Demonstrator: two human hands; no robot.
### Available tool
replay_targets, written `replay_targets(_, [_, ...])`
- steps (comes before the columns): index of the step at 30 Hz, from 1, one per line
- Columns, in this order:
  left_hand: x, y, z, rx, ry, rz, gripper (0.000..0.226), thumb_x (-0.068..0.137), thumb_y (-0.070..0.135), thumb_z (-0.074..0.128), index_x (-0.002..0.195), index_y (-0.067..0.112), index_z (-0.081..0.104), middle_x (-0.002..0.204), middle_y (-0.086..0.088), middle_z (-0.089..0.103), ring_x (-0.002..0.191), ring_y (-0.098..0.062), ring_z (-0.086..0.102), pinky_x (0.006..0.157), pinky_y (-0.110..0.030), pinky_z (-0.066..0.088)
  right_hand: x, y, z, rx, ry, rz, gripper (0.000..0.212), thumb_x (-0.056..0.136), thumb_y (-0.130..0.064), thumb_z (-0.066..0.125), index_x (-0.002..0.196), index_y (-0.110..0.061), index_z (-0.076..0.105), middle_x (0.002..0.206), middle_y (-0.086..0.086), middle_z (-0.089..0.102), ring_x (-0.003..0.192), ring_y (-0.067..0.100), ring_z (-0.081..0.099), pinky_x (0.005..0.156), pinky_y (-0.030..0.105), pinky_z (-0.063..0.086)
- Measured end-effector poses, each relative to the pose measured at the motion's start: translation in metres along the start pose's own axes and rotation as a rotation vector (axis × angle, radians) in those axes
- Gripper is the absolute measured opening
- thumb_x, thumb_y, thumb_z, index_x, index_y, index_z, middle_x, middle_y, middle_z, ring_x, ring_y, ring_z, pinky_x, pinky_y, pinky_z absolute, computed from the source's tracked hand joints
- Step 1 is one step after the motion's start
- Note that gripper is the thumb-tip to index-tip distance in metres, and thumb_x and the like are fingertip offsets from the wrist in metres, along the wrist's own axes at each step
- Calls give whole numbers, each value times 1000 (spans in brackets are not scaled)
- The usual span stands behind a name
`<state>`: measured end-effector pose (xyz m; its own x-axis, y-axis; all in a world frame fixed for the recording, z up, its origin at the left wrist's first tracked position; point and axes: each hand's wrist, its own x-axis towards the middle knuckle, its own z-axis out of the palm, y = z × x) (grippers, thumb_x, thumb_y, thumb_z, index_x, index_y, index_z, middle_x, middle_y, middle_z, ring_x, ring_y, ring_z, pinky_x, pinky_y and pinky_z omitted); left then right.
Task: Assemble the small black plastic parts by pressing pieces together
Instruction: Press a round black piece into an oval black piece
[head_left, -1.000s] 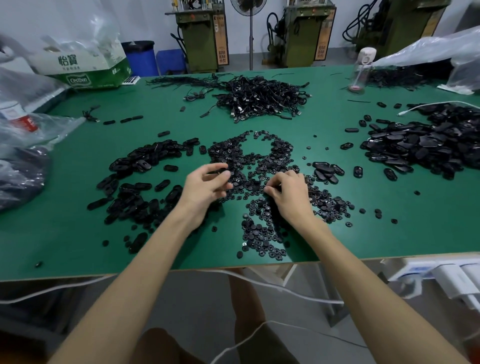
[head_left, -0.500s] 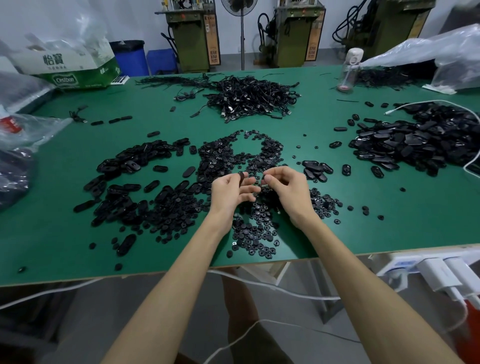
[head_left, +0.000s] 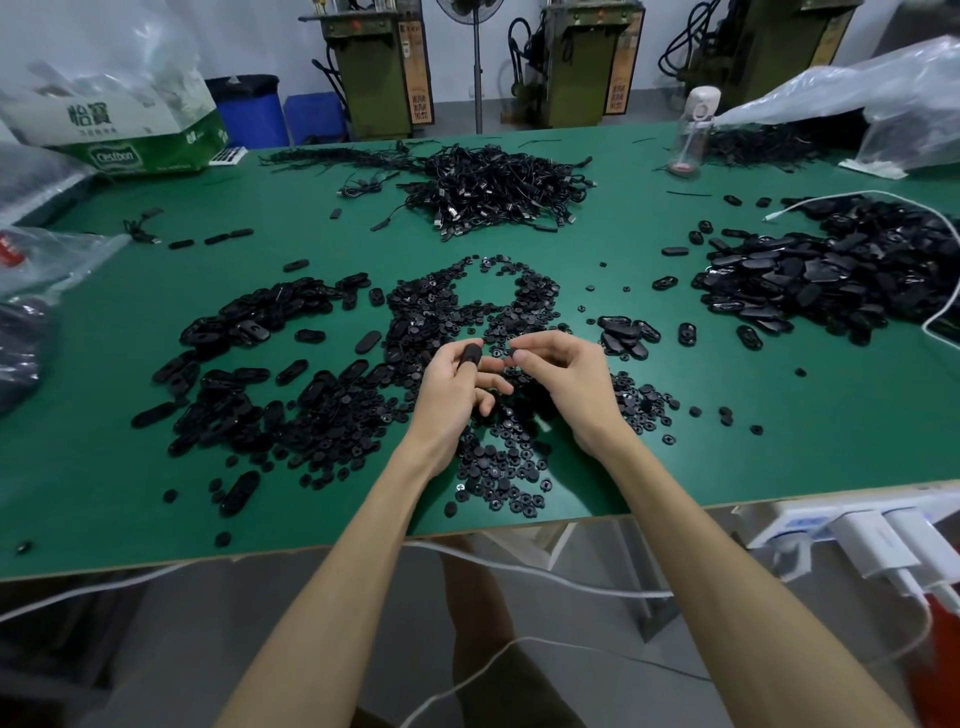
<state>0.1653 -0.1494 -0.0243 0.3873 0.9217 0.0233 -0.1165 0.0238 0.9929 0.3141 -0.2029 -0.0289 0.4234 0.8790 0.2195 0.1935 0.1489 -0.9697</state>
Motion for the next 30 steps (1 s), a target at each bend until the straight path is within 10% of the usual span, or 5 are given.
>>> replay_targets(30, [-1,-8,-6,139,-5,111,28,102,-2,57,113,19,73,83,-4,75,72,-12,68,73,-27,58,-1,2,1,18,10,-30,6,88,-11,79,92,-14,77,80,-2,74,74,8,64,72,24,52])
